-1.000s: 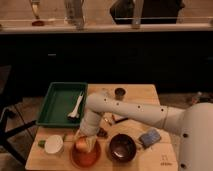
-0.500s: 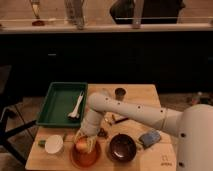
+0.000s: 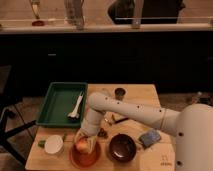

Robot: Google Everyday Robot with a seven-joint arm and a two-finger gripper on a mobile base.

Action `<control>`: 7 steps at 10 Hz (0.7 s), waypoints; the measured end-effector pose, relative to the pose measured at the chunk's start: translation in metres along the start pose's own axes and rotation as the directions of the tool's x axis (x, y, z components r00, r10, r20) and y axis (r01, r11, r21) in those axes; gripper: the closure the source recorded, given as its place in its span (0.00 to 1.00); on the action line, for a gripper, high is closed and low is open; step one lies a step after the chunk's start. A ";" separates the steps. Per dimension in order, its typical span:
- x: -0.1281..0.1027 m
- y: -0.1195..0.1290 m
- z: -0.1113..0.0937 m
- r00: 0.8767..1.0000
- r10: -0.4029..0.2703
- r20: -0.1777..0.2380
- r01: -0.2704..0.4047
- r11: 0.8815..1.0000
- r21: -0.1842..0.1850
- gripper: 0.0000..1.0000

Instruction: Place apple in red bowl

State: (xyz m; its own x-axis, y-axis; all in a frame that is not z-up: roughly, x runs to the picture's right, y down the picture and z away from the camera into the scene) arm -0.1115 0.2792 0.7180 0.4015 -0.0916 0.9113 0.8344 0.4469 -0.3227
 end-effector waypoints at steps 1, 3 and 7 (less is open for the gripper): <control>0.000 0.000 0.000 1.000 -0.001 0.002 0.001 1.000 -0.001 0.38; 0.000 0.000 -0.002 1.000 0.002 0.004 -0.002 1.000 -0.003 0.21; 0.004 -0.001 -0.004 0.999 0.035 0.003 -0.035 0.999 -0.009 0.20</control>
State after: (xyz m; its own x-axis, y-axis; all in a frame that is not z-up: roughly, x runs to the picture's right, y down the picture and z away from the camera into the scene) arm -0.1088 0.2747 0.7210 0.4296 -0.0733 0.9000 0.8232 0.4414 -0.3570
